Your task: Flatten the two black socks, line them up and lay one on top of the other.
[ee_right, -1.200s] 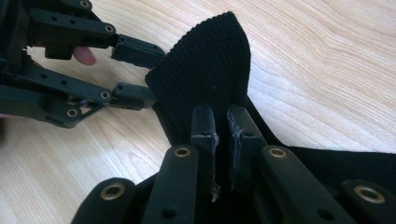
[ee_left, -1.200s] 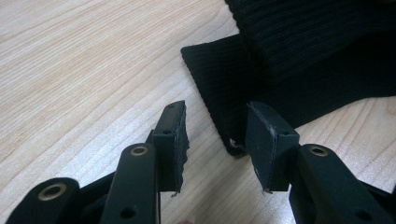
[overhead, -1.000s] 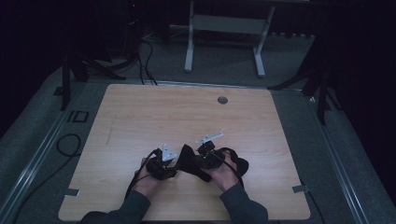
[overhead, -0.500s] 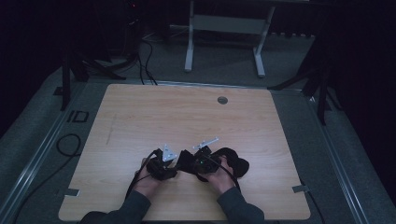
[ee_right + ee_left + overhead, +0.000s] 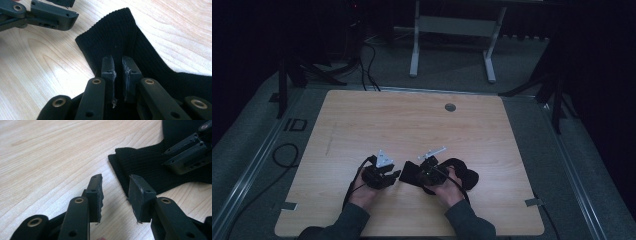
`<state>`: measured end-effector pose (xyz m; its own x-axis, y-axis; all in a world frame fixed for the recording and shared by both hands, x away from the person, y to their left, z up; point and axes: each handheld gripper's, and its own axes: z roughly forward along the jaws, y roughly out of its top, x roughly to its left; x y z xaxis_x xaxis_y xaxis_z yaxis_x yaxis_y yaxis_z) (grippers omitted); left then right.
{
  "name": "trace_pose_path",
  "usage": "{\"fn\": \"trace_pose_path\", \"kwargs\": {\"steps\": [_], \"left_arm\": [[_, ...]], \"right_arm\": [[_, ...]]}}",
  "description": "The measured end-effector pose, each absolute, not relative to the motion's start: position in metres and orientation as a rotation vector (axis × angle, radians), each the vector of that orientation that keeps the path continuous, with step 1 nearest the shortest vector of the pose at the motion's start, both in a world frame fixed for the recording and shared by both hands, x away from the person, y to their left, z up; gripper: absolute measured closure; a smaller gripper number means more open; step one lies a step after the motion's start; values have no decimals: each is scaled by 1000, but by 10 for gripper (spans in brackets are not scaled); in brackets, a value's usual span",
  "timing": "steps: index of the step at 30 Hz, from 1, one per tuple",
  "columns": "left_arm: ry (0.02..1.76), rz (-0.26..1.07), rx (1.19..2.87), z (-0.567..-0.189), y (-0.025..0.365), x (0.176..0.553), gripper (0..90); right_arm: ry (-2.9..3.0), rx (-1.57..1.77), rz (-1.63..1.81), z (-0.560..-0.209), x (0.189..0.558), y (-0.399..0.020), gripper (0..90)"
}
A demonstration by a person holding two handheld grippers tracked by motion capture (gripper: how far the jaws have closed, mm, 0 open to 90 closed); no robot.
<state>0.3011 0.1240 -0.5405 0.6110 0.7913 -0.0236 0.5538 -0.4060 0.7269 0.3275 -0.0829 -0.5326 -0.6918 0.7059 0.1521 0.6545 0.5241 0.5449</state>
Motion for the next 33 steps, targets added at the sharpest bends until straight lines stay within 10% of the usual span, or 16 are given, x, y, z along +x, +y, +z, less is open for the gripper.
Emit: {"fn": "trace_pose_path", "kwargs": {"steps": [33], "left_arm": [[1085, 406, 2083, -540, 128, 303, 704]], "right_arm": [[2649, 1179, 964, -523, 326, -76, 800]]}}
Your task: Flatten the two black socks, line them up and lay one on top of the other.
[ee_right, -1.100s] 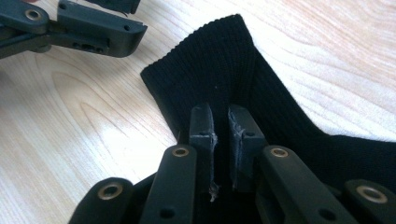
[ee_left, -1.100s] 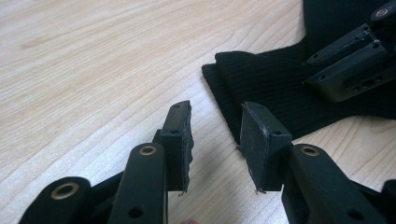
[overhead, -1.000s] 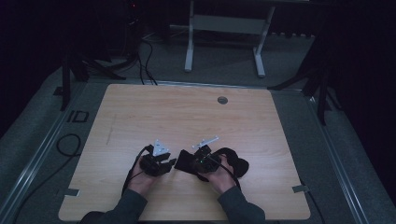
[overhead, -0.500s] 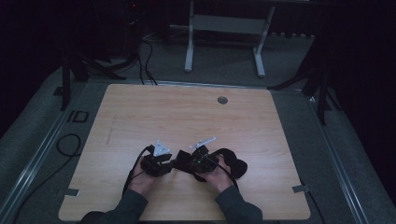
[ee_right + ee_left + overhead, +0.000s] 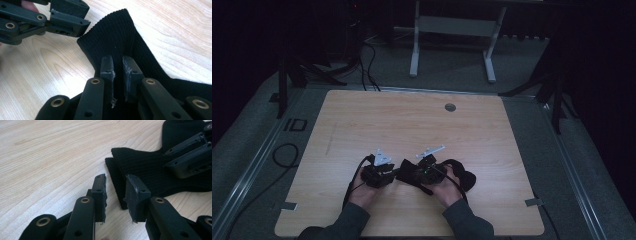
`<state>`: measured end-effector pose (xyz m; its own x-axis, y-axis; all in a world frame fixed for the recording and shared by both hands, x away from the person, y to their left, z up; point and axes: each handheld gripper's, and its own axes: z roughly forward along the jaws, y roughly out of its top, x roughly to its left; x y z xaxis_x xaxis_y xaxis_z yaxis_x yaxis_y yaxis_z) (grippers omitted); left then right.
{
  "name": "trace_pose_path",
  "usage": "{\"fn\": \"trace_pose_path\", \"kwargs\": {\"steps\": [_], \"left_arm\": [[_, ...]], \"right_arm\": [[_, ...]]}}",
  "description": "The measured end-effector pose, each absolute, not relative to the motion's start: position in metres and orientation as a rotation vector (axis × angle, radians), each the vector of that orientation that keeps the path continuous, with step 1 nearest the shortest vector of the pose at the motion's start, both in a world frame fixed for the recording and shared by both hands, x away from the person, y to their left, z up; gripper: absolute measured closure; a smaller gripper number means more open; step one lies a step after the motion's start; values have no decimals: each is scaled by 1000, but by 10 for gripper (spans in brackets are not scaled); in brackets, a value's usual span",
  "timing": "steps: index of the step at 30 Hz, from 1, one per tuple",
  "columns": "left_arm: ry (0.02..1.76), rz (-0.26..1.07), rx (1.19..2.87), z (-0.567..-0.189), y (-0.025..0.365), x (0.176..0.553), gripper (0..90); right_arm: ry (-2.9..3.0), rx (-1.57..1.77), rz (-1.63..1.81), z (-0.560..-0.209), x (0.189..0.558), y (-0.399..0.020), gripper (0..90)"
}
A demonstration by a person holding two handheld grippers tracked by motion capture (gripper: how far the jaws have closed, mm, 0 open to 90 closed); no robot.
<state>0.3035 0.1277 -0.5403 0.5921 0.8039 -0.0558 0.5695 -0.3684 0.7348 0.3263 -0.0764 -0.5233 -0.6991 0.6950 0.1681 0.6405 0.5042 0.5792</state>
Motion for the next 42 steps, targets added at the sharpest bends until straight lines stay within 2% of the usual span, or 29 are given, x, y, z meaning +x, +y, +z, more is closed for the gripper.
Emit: {"fn": "trace_pose_path", "kwargs": {"steps": [7, 16, 25, 27, 29, 30, 37, 42], "left_arm": [[1128, 403, 2093, -543, 130, 305, 733], [1020, 428, 2122, -542, 115, 301, 761], [949, 484, 2203, -553, 101, 304, 832], [946, 492, 2213, -553, 101, 304, 840], [944, 503, 2218, -553, 100, 303, 841], [941, 507, 2220, -553, 99, 302, 842], [949, 501, 2212, -554, 99, 302, 841], [951, 502, 2213, -554, 99, 302, 840]], "right_arm": [[2656, 1256, 958, -537, 335, -76, 801], [2645, 1251, 949, -543, 334, -75, 805], [2643, 1218, 922, -543, 332, -72, 805], [2644, 1220, 922, -543, 332, -72, 780], [2665, 1213, 953, -541, 331, -72, 701], [2668, 1205, 969, -539, 330, -73, 690], [2550, 1208, 1105, -511, 327, -102, 642], [2403, 1262, 1025, -497, 335, -138, 641]]}}
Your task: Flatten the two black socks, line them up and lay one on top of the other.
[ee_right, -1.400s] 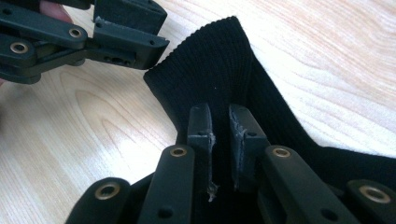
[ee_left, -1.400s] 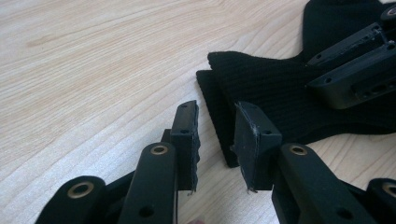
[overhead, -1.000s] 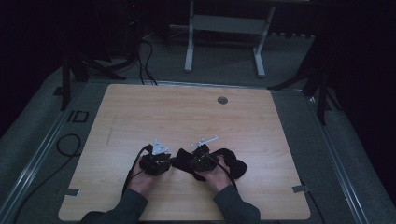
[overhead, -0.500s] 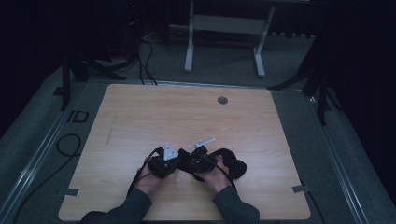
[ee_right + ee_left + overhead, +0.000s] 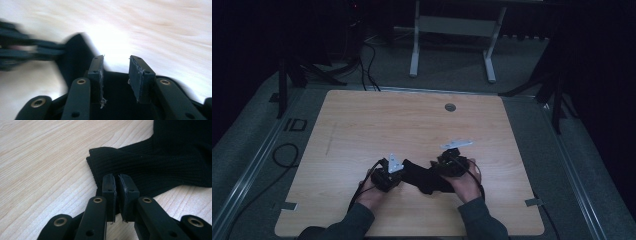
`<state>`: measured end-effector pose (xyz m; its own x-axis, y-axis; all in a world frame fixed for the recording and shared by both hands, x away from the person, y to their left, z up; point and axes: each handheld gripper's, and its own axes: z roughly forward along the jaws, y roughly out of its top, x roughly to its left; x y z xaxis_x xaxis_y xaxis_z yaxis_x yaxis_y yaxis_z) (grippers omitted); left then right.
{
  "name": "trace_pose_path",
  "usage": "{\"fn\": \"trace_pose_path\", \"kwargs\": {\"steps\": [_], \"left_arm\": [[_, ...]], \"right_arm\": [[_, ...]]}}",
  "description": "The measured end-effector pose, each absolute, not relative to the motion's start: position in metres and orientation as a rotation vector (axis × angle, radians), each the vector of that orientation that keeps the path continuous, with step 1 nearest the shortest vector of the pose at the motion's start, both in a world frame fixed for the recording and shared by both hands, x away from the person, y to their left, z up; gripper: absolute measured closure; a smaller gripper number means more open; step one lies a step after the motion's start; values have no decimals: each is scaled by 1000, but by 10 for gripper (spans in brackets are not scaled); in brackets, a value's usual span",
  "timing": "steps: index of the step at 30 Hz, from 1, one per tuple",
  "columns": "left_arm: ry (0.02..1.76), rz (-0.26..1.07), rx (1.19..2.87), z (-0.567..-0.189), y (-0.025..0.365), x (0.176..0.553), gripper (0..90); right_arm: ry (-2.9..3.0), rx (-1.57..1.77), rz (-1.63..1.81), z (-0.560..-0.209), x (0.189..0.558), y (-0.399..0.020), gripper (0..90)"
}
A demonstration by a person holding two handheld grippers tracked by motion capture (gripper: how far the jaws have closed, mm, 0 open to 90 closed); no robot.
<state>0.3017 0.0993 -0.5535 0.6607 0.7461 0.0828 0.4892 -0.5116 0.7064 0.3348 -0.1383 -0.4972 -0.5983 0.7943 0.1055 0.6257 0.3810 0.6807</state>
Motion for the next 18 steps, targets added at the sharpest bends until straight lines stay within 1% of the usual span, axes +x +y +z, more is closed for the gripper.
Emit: {"fn": "trace_pose_path", "kwargs": {"steps": [4, 8, 13, 18], "left_arm": [[955, 500, 2208, -554, 99, 301, 840], [956, 498, 2210, -554, 99, 301, 840], [954, 496, 2212, -554, 99, 300, 840], [955, 495, 2211, -554, 99, 300, 840]], "right_arm": [[2332, 1362, 978, -498, 344, -169, 638], [2301, 1453, 925, -510, 350, -190, 638], [2265, 1578, 881, -527, 359, -204, 630], [2294, 1626, 846, -541, 366, -206, 683]]}}
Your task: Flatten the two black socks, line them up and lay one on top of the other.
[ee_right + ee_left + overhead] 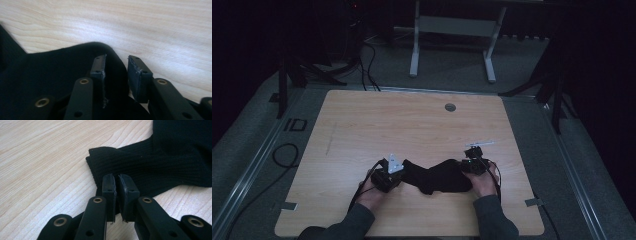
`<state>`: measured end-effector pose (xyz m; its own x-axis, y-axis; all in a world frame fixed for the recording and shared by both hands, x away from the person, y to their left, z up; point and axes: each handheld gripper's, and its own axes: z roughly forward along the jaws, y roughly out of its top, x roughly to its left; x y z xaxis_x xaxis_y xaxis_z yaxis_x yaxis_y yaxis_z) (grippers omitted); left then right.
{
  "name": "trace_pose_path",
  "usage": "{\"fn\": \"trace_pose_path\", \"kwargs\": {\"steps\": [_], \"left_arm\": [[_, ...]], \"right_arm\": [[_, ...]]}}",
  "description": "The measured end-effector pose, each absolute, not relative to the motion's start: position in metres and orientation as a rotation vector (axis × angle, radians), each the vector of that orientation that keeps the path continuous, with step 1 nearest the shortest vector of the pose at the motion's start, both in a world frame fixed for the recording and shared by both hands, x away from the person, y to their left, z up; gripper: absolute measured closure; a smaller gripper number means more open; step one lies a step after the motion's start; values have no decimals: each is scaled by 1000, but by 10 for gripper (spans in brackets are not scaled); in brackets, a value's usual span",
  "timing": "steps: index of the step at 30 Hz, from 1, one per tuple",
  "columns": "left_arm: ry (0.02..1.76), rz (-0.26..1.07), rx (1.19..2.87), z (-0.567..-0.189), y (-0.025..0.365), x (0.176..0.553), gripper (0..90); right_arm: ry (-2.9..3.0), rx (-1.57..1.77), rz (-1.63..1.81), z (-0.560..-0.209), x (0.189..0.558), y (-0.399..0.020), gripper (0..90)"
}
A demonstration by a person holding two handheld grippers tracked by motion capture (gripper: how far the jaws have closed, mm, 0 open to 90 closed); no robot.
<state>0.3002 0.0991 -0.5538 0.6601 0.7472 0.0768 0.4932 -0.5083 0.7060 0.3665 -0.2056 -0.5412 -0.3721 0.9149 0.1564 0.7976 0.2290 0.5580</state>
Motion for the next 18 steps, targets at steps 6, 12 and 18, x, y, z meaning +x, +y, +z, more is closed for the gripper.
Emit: {"fn": "trace_pose_path", "kwargs": {"steps": [6, 12, 18], "left_arm": [[954, 492, 2210, -554, 99, 300, 840], [954, 490, 2208, -554, 99, 300, 839], [956, 493, 2205, -554, 99, 299, 840]], "right_arm": [[2282, 1630, 875, -539, 363, -207, 854], [2240, 1588, 958, -522, 341, -213, 853], [2211, 1559, 984, -509, 327, -225, 852]]}}
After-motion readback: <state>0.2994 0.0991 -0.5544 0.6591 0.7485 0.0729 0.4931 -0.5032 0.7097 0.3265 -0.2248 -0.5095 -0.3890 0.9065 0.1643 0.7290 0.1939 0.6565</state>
